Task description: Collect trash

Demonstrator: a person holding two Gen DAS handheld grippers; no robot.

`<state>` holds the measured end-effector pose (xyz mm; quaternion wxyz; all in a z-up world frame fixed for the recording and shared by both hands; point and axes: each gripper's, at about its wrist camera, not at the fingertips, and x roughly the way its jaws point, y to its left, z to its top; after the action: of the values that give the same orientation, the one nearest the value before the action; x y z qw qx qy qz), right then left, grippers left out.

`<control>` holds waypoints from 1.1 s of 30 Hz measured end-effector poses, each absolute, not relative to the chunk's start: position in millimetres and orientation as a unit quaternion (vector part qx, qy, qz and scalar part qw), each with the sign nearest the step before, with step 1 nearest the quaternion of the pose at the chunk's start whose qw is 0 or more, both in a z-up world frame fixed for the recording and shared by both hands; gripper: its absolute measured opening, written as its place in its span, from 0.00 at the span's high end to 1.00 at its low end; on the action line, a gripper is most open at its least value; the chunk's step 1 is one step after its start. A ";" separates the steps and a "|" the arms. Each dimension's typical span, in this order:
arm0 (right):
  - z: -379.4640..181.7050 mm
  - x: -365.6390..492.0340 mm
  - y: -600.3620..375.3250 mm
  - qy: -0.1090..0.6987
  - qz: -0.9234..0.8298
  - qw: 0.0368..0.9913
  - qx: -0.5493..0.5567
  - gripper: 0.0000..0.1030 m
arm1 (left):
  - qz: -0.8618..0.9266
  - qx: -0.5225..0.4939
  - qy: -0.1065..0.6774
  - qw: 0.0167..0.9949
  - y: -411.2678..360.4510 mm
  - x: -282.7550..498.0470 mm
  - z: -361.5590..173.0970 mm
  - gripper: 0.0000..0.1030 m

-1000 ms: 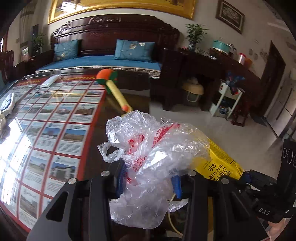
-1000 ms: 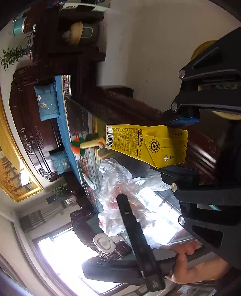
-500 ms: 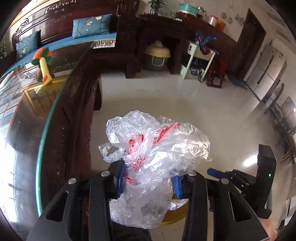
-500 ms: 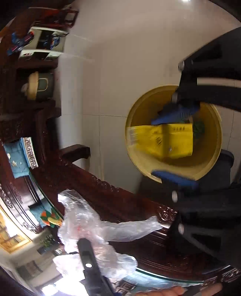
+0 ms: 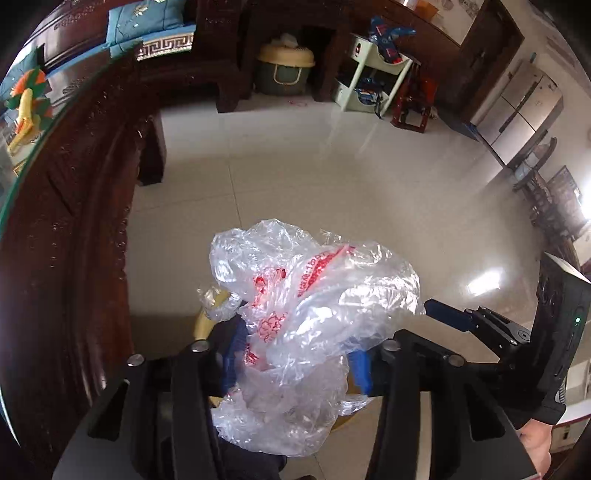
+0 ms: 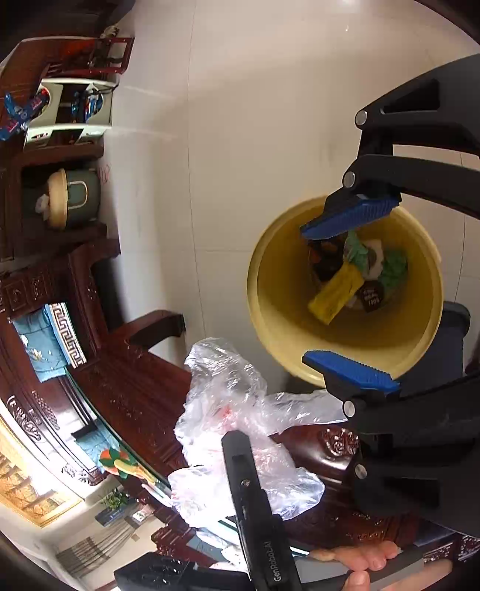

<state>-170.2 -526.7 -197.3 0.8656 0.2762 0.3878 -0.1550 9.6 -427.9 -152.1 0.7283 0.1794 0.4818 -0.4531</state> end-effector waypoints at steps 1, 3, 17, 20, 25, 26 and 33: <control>-198.1 -172.4 -528.8 0.388 -0.157 0.865 0.278 0.40 | -0.454 0.183 0.484 0.725 -429.9 7.6 -155.0 0.42; -199.8 -176.1 -531.7 0.388 -0.160 0.863 0.281 0.39 | -0.460 0.191 0.485 0.719 -432.9 2.2 -159.5 0.36; -177.3 -178.6 -518.6 0.355 -0.150 0.883 0.267 0.39 | -0.452 0.196 0.445 0.748 -408.6 -18.5 -141.3 0.23; -160.5 -177.3 -506.0 0.326 -0.139 0.901 0.252 0.38 | -0.441 0.179 0.406 0.780 -386.3 -20.3 -116.6 0.18; -127.1 -170.2 -478.7 0.278 -0.122 0.928 0.218 0.32 | -0.405 0.153 0.332 0.838 -342.3 -17.5 -70.5 0.08; -121.1 -169.1 -473.4 0.269 -0.118 0.932 0.214 0.31 | -0.396 0.148 0.318 0.849 -332.1 -17.9 -62.8 0.05; -68.4 -155.4 -422.8 0.192 -0.079 0.961 0.184 0.13 | -0.328 0.098 0.269 0.900 -263.5 -6.4 -21.0 0.04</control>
<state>-155.4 -422.8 -68.4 0.9608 0.1838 0.1916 -0.0794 -6.4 -263.5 -21.0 0.9003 0.0978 0.2692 -0.3279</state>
